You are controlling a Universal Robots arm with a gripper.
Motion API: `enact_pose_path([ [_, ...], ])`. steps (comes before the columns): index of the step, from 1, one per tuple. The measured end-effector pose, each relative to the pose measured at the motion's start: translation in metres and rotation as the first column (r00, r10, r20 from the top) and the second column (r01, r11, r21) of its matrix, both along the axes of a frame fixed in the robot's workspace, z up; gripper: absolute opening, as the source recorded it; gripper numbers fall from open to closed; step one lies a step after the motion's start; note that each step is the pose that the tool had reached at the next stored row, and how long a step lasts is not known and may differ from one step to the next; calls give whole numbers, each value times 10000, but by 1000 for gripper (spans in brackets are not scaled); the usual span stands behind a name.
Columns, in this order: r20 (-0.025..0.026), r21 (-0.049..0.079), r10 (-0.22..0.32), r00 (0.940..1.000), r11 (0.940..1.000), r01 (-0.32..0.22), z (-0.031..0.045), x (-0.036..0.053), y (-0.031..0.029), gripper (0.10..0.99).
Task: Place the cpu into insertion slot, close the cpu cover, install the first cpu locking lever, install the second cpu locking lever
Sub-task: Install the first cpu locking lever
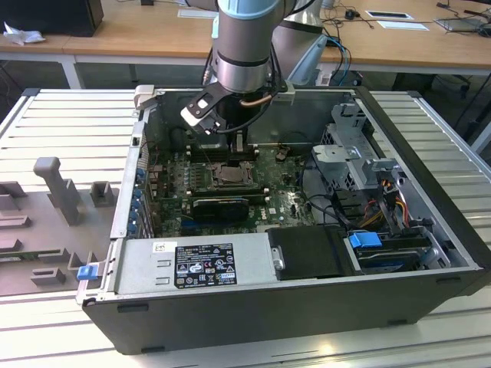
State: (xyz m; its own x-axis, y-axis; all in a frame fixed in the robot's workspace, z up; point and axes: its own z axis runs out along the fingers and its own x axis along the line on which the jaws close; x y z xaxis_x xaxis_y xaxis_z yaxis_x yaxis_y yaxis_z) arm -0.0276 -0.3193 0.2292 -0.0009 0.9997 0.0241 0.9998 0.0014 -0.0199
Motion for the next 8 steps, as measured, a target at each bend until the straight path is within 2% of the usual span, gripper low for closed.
enact_pose_path([
  [4, 0, -1, -1, 10000, 10000, 1, 4, -8, -1, 106],
  [8, 0, -1, -1, 10000, 10000, 1, 43, -8, 0, 106],
])
